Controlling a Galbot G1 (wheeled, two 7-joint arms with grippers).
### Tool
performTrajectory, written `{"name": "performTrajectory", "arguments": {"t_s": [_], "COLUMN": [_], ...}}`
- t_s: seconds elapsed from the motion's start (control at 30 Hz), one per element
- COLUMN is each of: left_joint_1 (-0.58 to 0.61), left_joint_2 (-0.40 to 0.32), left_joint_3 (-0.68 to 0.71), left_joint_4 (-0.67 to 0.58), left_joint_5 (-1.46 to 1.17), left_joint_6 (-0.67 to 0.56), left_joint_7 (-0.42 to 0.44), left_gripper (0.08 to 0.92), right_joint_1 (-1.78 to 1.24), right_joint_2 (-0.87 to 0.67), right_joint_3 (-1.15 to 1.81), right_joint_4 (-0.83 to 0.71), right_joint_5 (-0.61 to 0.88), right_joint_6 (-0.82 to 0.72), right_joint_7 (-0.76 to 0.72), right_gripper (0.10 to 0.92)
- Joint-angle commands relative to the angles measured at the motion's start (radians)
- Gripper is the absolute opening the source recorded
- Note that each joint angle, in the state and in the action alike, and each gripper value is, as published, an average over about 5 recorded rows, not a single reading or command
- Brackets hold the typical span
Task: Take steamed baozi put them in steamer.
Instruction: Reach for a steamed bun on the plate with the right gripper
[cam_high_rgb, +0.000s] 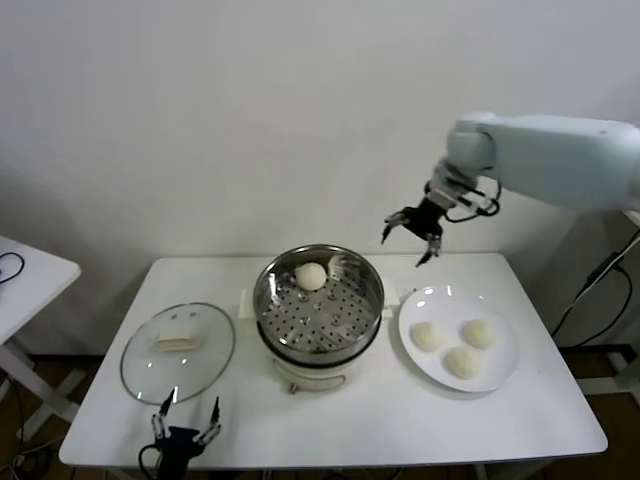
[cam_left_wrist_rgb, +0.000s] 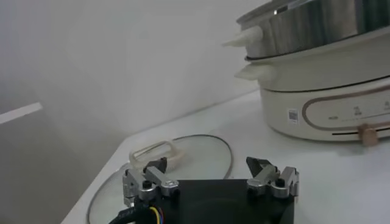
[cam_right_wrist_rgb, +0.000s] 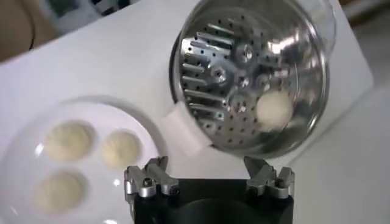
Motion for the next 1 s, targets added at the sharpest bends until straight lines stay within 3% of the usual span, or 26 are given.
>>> {"name": "performTrajectory", "arguments": {"t_s": [0.03, 0.47, 1.0], "left_joint_1": [0.004, 0.015, 0.016], "left_joint_2": [-0.001, -0.01, -0.016], "left_joint_3": [-0.008, -0.012, -0.022], "left_joint_4": [0.0, -0.001, 0.018], "left_joint_5": [0.0, 0.015, 0.028], "left_joint_6": [-0.003, -0.009, -0.019], "left_joint_7": [-0.001, -0.003, -0.009], "left_gripper": [0.823, 0.823, 0.823], "right_joint_1": [-0.038, -0.378, -0.555], "right_joint_2": [-0.199, -0.139, -0.031], "right_joint_3": [-0.065, 0.154, 0.331], "right_joint_4": [0.274, 0.103, -0.133], "right_joint_5": [0.121, -0.046, -0.186], "right_joint_6": [-0.69, -0.759, -0.677], "right_joint_7": [0.075, 0.085, 0.074], "right_gripper": [0.823, 0.823, 0.823]}}
